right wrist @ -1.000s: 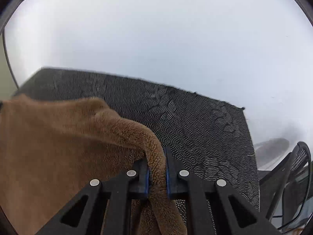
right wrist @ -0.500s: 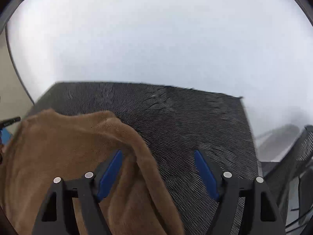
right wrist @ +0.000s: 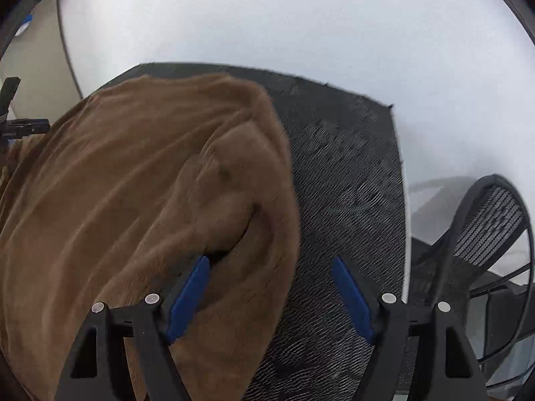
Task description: Fold clothes
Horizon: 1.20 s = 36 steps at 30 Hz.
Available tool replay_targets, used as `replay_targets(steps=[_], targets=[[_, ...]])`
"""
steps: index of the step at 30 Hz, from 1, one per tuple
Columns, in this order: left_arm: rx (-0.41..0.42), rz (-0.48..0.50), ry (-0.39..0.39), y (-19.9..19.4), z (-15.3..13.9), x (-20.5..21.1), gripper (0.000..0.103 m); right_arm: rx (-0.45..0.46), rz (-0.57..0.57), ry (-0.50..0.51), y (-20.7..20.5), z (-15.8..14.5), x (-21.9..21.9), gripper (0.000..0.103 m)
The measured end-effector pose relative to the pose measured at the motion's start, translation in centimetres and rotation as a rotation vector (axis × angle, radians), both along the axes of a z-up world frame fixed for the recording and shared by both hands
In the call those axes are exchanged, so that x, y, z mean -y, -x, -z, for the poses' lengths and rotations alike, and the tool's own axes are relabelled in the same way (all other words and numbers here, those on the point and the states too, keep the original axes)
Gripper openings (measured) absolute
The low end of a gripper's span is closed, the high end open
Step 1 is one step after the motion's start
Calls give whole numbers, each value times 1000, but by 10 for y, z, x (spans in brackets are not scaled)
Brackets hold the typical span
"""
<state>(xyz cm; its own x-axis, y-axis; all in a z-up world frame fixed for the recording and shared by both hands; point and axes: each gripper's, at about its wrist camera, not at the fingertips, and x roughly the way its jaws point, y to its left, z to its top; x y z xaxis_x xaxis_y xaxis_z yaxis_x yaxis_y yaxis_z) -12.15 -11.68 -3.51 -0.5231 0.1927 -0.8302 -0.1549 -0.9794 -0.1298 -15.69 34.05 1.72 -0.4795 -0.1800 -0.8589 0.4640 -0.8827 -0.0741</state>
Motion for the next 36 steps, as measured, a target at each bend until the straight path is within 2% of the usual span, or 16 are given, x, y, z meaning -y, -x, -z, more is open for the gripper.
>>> replay_targets(steps=[3, 5, 6, 8, 10, 13, 16, 19, 21, 24, 27, 28, 29, 33, 35, 36], targets=[[7, 4, 41, -1, 14, -15, 79, 15, -4, -14, 7, 18, 13, 78], [24, -17, 59, 1, 22, -15, 79, 37, 11, 31, 14, 25, 18, 77], [33, -27, 68, 2, 26, -15, 79, 34, 24, 30, 16, 25, 19, 74], [49, -52, 74, 5, 34, -10, 79, 18, 53, 11, 17, 22, 22, 38], [49, -73, 63, 4, 38, -2, 79, -12, 95, -15, 19, 17, 18, 18], [41, -83, 31, 5, 41, 7, 79, -100, 202, -73, 22, 4, -3, 18], [26, -78, 41, 4, 43, 5, 80, -185, 331, -101, 28, -14, -32, 18], [10, -65, 78, 2, 45, 0, 82, -229, 375, -153, 32, -21, -40, 18], [0, -56, 111, 1, 47, -4, 84, -218, 364, -163, 36, -16, -35, 18], [3, -59, 99, 3, 48, 1, 84, -141, 311, -94, 48, -5, -29, 20], [17, -73, 51, 5, 43, 8, 84, -108, 304, -58, 41, -7, -32, 36], [22, -79, 32, 7, 40, 11, 84, -120, 313, -45, 37, -13, -35, 59], [27, -85, 12, 8, 38, 13, 84, -137, 324, -31, 31, -20, -39, 73], [28, -107, -59, 17, 24, 21, 84, -208, 350, 45, 16, -59, -43, 75], [5, -115, -65, 28, 13, 20, 84, -224, 312, 130, 15, -81, -31, 75], [-11, -120, -56, 34, 6, 17, 84, -191, 276, 198, 20, -87, -21, 75]])
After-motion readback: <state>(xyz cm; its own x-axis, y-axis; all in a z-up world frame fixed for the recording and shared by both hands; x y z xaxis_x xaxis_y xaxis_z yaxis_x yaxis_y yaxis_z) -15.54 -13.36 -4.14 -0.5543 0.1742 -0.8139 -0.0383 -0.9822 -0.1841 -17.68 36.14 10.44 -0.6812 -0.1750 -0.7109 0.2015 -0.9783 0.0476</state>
